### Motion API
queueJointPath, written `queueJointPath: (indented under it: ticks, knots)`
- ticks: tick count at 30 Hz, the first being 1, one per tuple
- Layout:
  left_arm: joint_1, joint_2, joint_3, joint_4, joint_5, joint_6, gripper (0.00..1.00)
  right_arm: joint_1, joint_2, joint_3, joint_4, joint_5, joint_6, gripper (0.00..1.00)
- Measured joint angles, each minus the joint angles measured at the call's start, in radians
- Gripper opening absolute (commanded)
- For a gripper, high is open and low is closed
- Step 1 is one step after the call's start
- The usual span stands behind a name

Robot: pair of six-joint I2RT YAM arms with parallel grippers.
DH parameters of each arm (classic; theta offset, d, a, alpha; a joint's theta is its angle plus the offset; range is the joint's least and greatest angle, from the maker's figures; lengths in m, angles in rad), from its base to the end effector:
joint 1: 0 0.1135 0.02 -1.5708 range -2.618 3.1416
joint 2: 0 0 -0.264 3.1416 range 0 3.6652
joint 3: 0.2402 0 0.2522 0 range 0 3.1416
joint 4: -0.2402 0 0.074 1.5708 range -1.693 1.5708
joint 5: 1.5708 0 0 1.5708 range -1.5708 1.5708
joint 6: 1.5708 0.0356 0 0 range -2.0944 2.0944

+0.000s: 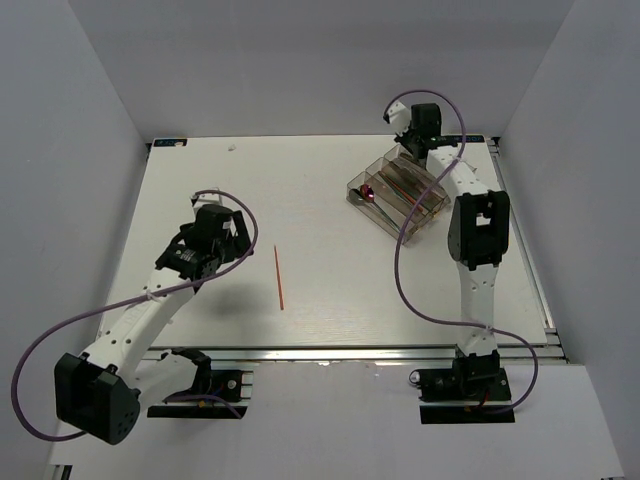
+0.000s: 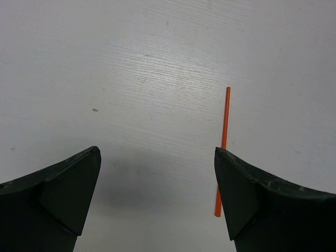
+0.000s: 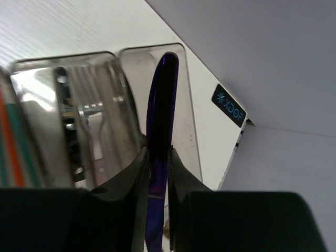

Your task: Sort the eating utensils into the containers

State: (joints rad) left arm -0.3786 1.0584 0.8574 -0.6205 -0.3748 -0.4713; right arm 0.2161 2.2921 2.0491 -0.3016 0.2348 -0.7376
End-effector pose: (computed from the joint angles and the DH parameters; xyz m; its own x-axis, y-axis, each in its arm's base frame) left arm 0.2051 -0.0676 0.2750 -0.6571 -0.1933 -0.7286 -0.2089 0.9754 -0.0704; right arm 0.5287 0.1076 0.2548 -0.3650 -0.7498 -0.5520 -0.3508 0.6599 -0.6644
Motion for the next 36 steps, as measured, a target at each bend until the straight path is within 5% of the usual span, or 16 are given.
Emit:
queueJointPath:
  ticks: [22, 25, 30, 32, 36]
  knots:
    - [0.0, 0.08, 0.0, 0.0, 0.029, 0.011, 0.98, -0.088, 0.071, 0.037, 0.189, -0.153, -0.074, 0.0]
    - [0.0, 0.08, 0.0, 0.0, 0.029, 0.011, 0.98, -0.084, 0.084, 0.035, 0.202, -0.148, -0.073, 0.4]
    - [0.0, 0.08, 0.0, 0.0, 0.029, 0.011, 0.98, -0.085, 0.086, 0.014, 0.218, -0.117, -0.06, 0.62]
    - [0.0, 0.08, 0.0, 0.0, 0.028, 0.011, 0.98, -0.084, 0.084, 0.014, 0.218, -0.109, -0.037, 0.89]
    - [0.0, 0.079, 0.0, 0.0, 0.022, 0.011, 0.98, -0.064, 0.051, 0.014, 0.184, -0.068, 0.03, 0.89]
